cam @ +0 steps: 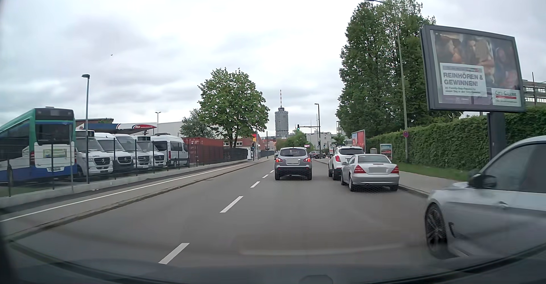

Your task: Follow the waypoints while adhering to traffic rules and regulations

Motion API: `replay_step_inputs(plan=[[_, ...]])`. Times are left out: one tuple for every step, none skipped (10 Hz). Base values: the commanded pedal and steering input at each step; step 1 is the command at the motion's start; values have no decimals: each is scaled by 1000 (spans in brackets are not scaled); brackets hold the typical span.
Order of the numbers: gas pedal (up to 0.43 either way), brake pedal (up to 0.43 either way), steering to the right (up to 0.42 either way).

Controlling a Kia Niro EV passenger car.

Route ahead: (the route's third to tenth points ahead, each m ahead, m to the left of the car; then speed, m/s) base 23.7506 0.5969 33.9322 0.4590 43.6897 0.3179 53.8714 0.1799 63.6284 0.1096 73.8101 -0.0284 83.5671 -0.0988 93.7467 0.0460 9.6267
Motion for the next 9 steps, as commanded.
replay_step_inputs(plan=[[0,0,0],[0,0,0],[0,0,0],[0,0,0],[0,0,1],[0,0,2],[0,0,3],[0,0,4],[0,0,5]])
